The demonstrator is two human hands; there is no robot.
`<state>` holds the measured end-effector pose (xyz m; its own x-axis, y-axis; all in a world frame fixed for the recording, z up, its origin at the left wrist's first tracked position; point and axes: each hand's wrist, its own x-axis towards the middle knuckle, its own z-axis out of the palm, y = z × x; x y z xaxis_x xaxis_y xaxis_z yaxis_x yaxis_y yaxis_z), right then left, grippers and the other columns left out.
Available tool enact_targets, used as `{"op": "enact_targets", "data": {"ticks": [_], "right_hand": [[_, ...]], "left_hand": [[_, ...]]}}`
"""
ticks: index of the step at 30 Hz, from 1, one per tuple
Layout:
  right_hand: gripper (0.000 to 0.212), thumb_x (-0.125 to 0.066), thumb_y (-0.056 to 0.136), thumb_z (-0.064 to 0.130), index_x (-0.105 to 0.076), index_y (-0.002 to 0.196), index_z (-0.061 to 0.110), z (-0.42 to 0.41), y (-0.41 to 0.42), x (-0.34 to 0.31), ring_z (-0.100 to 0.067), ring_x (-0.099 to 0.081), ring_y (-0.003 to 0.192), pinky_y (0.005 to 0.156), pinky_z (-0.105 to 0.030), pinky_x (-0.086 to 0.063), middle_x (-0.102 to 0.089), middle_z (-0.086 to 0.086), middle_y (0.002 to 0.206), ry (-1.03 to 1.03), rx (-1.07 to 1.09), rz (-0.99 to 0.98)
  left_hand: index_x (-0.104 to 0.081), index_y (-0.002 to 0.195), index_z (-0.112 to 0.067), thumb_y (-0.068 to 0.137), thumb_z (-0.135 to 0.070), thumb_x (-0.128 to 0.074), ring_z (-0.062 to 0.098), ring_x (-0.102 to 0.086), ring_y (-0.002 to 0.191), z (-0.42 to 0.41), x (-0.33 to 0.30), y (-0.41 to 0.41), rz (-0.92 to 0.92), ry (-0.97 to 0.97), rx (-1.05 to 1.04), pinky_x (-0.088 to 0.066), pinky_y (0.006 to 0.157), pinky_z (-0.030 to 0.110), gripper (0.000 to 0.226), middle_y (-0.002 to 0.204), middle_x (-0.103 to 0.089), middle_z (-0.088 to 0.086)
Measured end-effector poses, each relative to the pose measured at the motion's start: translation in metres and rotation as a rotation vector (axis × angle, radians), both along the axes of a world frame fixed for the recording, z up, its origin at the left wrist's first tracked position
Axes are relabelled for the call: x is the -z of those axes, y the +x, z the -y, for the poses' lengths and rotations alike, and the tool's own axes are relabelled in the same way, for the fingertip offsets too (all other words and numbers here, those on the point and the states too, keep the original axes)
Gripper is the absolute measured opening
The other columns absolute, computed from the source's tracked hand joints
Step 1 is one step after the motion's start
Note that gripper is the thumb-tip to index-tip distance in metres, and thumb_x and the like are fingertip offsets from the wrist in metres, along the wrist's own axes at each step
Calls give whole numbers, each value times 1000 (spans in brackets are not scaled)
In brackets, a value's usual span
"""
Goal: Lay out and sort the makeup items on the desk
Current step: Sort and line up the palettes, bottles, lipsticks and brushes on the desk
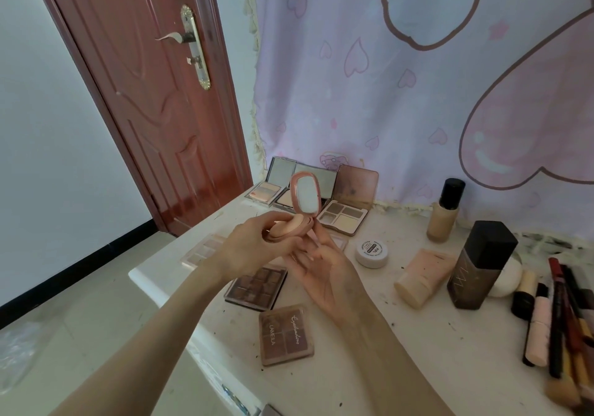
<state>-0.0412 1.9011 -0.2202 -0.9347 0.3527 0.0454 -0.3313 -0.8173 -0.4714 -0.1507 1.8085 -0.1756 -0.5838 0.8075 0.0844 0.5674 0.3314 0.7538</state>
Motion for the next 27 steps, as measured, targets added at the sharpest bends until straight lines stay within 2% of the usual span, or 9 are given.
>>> {"op": "enact_targets", "data": {"ticks": [2, 5, 7, 9, 13, 15, 19, 22, 27], "right_hand": [[45, -36, 95, -2, -50, 132, 20, 2, 0, -1, -17, -59, 115, 104, -35, -43, -58, -8, 129, 303, 111, 146], [38, -43, 98, 15, -49, 134, 23, 6, 1, 7, -7, -49, 124, 109, -26, -35, -56, 0, 132, 1151, 431, 437], [41, -34, 97, 23, -51, 133, 19, 6, -2, 18, -15, -38, 135, 117, -33, -22, -51, -3, 138, 1680, 622, 486], [51, -23, 93, 34, -54, 130, 17, 2, -5, 24, -23, -29, 140, 116, -44, -11, -47, -5, 142, 1934, 714, 569], [79, 7, 80, 49, -34, 141, 23, -4, -6, 24, -22, -1, 146, 114, -48, 6, -15, -3, 157, 2079, 498, 882], [79, 10, 79, 50, -19, 148, 26, -5, -4, 23, -20, 6, 146, 114, -43, 10, -3, -3, 159, 2094, 360, 971], [93, 22, 63, 50, -6, 150, 28, -3, -5, 19, -17, 10, 145, 112, -39, 16, 3, -1, 159, 2123, 290, 1014], [93, 22, 63, 50, -3, 150, 28, -3, -5, 19, -17, 13, 145, 112, -39, 17, 5, -1, 159, 2143, 287, 1027], [91, 22, 65, 50, -2, 150, 28, -2, -7, 19, -17, 13, 145, 112, -38, 17, 6, -1, 158, 2155, 263, 1031]], "left_hand": [[-59, 117, -28, 76, -36, -72, 7, -62, 96, 2, 3, -5, 43, 46, -56, -49, 91, 29, 44, 103, -67, -9], [-56, 123, -22, 82, -29, -68, 14, -60, 98, 7, 8, -20, 19, 39, -197, -46, 89, 27, 43, 106, -65, -3], [-55, 125, -20, 82, -29, -67, 14, -59, 98, 10, 12, -34, -44, 0, -274, -44, 87, 28, 46, 106, -64, -3], [-54, 127, -18, 83, -29, -66, 14, -57, 96, 12, 16, -48, -116, -45, -321, -43, 84, 27, 47, 107, -63, -1], [-55, 125, -14, 84, -31, -65, 21, -57, 105, 8, 22, -68, -164, -110, -352, -42, 89, 30, 46, 115, -64, 5], [-56, 124, -13, 84, -33, -65, 24, -55, 109, 4, 25, -74, -177, -135, -359, -39, 92, 30, 46, 117, -63, 7], [-57, 123, -13, 83, -36, -64, 27, -52, 112, -2, 29, -85, -197, -164, -363, -36, 94, 31, 47, 119, -61, 9], [-55, 124, -14, 78, -46, -64, 29, -51, 113, -4, 31, -99, -170, -180, -393, -37, 96, 35, 57, 122, -58, 10], [-48, 129, -17, 78, -28, -69, 28, -47, 118, -8, 34, -110, -150, -215, -386, -36, 95, 35, 56, 129, -52, 8]]}}
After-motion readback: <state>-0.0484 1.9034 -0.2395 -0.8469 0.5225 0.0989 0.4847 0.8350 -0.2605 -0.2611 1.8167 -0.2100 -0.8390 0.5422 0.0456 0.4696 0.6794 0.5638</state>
